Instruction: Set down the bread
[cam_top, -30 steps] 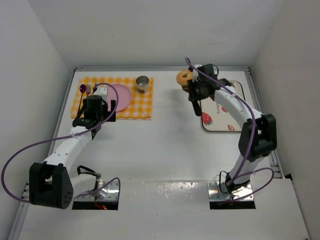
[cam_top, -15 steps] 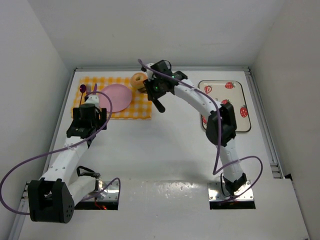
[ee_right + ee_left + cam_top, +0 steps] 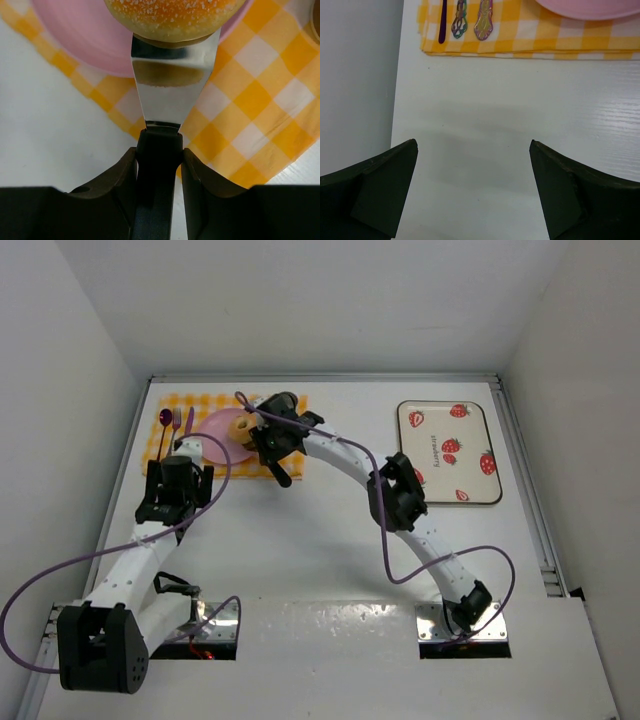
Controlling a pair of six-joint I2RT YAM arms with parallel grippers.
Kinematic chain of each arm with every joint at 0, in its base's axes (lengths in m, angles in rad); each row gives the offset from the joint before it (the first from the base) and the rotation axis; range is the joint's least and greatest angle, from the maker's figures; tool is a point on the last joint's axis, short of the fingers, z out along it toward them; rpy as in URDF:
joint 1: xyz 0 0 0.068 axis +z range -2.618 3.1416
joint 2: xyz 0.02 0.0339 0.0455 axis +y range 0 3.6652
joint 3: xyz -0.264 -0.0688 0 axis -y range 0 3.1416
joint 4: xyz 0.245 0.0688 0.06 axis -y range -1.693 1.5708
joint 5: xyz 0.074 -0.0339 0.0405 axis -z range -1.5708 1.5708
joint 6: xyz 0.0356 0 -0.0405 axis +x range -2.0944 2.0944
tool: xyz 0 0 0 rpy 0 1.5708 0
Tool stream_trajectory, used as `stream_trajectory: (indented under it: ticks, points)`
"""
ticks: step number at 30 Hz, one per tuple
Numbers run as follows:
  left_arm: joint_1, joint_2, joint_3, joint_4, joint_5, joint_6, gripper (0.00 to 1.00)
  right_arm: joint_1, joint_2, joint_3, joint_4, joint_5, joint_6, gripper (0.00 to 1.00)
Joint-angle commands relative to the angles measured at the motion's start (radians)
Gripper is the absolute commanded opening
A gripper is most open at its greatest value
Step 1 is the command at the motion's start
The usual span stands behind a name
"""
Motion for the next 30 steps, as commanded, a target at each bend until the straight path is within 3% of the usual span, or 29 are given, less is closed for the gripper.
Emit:
stream_trajectory:
  ticks: [1,5,30]
  points:
    - [-0.008,-0.020,-0.004,0.048,0.017,0.015,1.00,0.005,-0.003,0.080,0.103,0.092,0.005,0.00]
    - [-0.017,-0.020,-0.023,0.073,0.028,0.015,1.00,0.037,0.027,0.115,0.126,0.156,-0.120,0.00]
    - [-0.017,-0.056,-0.074,0.151,0.019,0.033,1.00,0.088,0.069,0.069,0.169,0.304,-0.504,0.00]
